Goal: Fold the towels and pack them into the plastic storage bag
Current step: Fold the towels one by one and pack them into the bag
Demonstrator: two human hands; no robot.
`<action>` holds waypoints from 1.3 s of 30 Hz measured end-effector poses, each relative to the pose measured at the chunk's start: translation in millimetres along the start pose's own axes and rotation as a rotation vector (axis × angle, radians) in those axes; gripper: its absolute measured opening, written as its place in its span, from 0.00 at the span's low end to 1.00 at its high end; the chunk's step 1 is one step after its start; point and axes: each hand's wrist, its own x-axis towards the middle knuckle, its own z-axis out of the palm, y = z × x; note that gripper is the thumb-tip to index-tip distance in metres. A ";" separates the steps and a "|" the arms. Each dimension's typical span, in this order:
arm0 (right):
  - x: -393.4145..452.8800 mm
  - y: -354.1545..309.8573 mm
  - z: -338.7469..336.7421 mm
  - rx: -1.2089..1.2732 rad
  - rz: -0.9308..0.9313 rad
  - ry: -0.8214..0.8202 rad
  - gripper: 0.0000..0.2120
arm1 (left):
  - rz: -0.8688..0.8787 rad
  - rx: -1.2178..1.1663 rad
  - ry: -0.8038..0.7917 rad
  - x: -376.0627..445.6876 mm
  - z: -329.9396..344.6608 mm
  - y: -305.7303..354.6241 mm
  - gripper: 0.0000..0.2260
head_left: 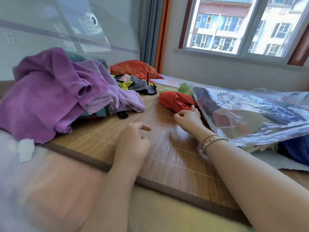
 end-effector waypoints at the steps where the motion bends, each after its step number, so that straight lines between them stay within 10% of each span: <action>1: 9.0 -0.9 0.8 -0.002 0.028 -0.013 0.18 | -0.008 0.010 -0.003 3.6 1.1 -2.7 0.17; 13: -32.7 -29.6 12.2 0.251 -0.045 -0.102 0.16 | -0.011 -0.014 0.020 1.6 3.2 3.5 0.17; 22: -181.5 12.4 -70.7 0.579 -0.171 -0.193 0.18 | 0.067 0.092 0.004 -39.3 -8.1 23.2 0.38; 29: -220.9 59.1 -111.5 1.037 -0.146 -0.163 0.22 | 0.066 0.078 -0.113 -68.6 -14.5 55.2 0.22; 33: -226.9 63.0 -130.0 0.857 -0.191 0.041 0.03 | 0.175 -0.021 -0.153 -86.9 -15.3 90.8 0.15; 39: -254.9 92.7 -161.9 0.438 -0.369 0.000 0.21 | 0.342 -0.182 -0.479 -125.6 -10.7 150.6 0.12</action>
